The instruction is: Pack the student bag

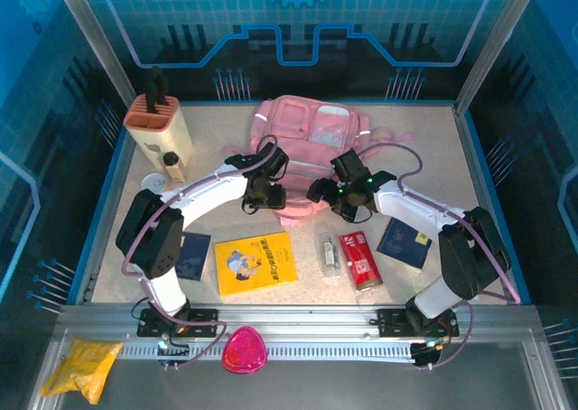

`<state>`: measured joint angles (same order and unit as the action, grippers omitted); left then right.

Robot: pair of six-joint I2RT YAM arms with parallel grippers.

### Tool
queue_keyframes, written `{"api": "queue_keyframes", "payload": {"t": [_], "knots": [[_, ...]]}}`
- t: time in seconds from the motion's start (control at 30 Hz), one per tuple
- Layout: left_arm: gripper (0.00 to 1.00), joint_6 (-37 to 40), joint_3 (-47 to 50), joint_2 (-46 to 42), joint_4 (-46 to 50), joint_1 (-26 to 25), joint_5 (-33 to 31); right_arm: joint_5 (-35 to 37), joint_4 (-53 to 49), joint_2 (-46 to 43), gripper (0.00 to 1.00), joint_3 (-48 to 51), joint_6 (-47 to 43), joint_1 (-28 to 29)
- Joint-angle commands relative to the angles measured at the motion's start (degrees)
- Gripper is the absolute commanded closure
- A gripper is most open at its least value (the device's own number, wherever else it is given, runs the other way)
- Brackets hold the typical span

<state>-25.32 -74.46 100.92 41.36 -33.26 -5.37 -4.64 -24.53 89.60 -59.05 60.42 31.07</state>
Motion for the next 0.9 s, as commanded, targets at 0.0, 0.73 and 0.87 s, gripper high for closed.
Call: {"api": "queue_keyframes", "payload": {"t": [0.0, 0.73, 0.87], "knots": [[0.52, 6.2, -0.1, 0.3, 0.9, -0.6, -1.6, 1.5, 1.4, 1.8, 0.14, -1.4, 2.5, 0.7], [0.75, 9.6, -1.3, 6.1, -8.3, -0.6, -8.3, 2.7, 9.0, 9.9, 0.25, -3.5, 7.2, 1.5], [0.84, 9.5, -1.7, 5.9, -8.3, -0.7, -7.5, 4.3, 9.0, 11.1, 0.27, -4.3, 6.5, 1.4]]}}
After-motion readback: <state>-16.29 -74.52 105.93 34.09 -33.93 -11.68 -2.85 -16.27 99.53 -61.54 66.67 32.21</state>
